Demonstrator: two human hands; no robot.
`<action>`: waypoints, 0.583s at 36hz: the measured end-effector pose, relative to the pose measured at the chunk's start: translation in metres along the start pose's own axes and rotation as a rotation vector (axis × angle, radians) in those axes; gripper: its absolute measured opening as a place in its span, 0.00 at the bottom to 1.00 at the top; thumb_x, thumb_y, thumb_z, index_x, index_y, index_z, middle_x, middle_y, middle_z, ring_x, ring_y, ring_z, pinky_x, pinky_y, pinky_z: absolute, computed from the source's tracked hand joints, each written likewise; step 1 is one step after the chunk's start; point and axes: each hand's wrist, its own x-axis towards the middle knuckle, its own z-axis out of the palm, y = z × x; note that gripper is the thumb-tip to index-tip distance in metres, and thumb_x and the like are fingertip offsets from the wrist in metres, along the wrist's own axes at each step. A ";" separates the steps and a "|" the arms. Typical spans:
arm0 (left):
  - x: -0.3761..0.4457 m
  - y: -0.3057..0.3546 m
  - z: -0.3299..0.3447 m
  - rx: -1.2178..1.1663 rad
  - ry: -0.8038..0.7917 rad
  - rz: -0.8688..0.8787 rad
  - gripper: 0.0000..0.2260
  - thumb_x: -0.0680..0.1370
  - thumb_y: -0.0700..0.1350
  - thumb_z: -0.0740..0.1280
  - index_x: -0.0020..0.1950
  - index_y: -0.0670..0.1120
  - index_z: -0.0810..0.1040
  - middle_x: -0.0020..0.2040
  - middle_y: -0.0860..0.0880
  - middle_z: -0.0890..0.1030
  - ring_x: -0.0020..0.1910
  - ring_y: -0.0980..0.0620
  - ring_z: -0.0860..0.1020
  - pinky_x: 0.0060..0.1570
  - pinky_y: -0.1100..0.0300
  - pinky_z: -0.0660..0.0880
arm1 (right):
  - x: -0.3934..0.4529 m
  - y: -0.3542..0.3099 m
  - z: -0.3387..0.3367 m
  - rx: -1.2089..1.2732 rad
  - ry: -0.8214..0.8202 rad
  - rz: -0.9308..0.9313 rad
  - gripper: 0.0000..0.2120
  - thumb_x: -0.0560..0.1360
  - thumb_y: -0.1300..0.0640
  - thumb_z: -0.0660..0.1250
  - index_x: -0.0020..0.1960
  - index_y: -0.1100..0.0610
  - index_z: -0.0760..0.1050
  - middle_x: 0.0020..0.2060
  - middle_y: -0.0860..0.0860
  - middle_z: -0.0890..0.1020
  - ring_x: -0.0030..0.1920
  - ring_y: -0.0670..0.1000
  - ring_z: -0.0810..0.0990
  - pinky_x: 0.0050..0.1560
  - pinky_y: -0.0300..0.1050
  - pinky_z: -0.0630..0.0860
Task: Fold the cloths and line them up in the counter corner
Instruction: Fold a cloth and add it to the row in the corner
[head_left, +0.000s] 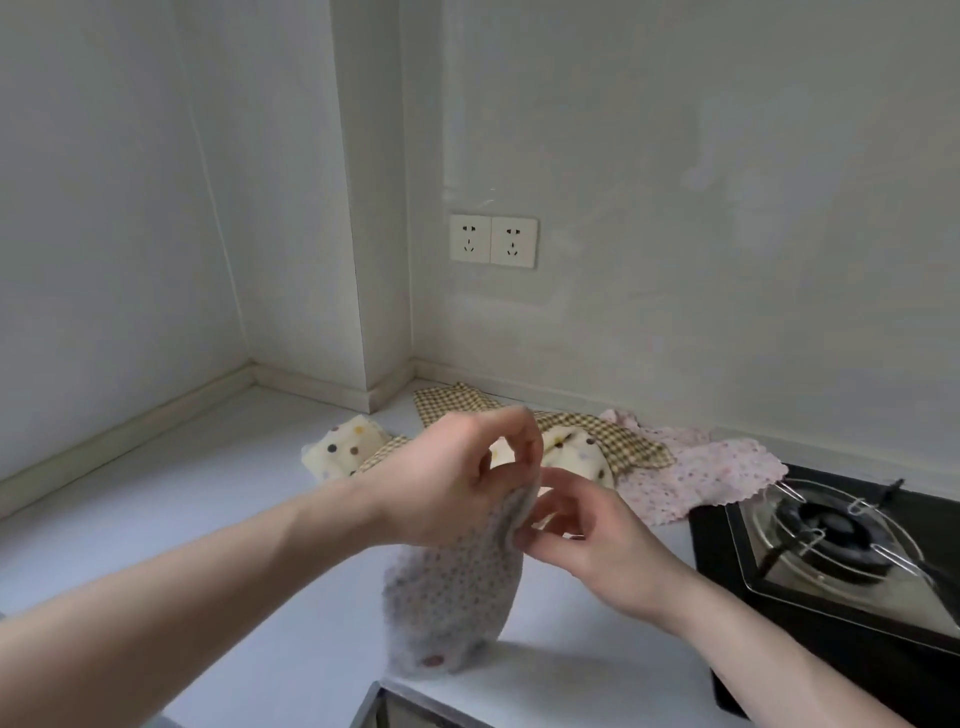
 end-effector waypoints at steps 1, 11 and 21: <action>-0.001 -0.002 0.009 0.024 0.007 0.015 0.06 0.81 0.41 0.66 0.48 0.51 0.75 0.38 0.68 0.76 0.27 0.56 0.69 0.30 0.71 0.65 | -0.001 0.009 0.004 -0.020 0.017 -0.015 0.15 0.75 0.54 0.74 0.59 0.41 0.79 0.45 0.48 0.85 0.42 0.50 0.80 0.49 0.42 0.77; -0.014 -0.002 0.056 0.274 0.069 0.127 0.09 0.76 0.50 0.74 0.55 0.56 0.80 0.45 0.62 0.84 0.33 0.61 0.73 0.34 0.71 0.66 | -0.036 0.056 0.017 -0.061 0.118 -0.089 0.02 0.74 0.55 0.73 0.45 0.54 0.83 0.32 0.51 0.78 0.36 0.47 0.74 0.43 0.44 0.72; -0.045 0.039 0.036 0.451 -0.096 -0.047 0.21 0.63 0.61 0.82 0.52 0.59 0.81 0.44 0.61 0.82 0.38 0.66 0.77 0.36 0.71 0.69 | -0.110 0.025 0.002 -0.195 0.302 -0.083 0.13 0.74 0.63 0.72 0.31 0.62 0.77 0.43 0.44 0.86 0.51 0.33 0.80 0.51 0.38 0.71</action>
